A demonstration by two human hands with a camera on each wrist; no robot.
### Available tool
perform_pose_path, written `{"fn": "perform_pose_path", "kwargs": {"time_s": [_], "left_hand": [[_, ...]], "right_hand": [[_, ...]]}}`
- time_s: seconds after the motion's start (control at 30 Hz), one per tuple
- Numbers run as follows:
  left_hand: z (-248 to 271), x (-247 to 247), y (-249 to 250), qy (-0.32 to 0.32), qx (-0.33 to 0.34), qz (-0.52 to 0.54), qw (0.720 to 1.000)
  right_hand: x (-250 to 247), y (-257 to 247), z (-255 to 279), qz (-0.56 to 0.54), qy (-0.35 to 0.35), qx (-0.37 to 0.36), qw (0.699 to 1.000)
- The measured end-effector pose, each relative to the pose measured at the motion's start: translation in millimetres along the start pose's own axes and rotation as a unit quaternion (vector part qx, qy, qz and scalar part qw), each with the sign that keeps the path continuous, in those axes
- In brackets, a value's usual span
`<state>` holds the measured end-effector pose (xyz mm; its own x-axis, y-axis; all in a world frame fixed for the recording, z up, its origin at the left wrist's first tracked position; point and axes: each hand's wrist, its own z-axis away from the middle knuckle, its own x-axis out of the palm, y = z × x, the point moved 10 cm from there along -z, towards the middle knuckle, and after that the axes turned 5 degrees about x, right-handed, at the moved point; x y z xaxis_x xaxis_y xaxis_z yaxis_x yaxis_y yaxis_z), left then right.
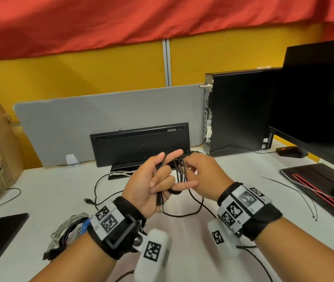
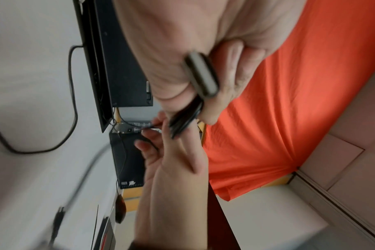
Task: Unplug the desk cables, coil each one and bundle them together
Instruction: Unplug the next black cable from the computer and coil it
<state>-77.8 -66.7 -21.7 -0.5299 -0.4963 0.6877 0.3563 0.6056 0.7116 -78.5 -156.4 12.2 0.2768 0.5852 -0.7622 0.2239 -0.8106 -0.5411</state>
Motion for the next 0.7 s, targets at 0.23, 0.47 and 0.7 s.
{"fn": "perform_pose_path", "kwargs": {"time_s": [0.23, 0.47, 0.7], "left_hand": [[-6.6, -24.7, 31.0, 0.068, 0.118, -0.139, 0.981], [-10.9, -30.7, 40.1, 0.062, 0.121, -0.372, 0.918], [-11.3, -25.0, 2.8, 0.041, -0.007, -0.530, 0.847]], "right_hand": [[42.6, 1.8, 21.1, -0.152, -0.172, 0.099, 0.968], [15.2, -16.0, 21.0, 0.064, -0.149, 0.014, 0.987], [-16.5, -46.2, 5.5, 0.258, -0.025, -0.121, 0.958]]}}
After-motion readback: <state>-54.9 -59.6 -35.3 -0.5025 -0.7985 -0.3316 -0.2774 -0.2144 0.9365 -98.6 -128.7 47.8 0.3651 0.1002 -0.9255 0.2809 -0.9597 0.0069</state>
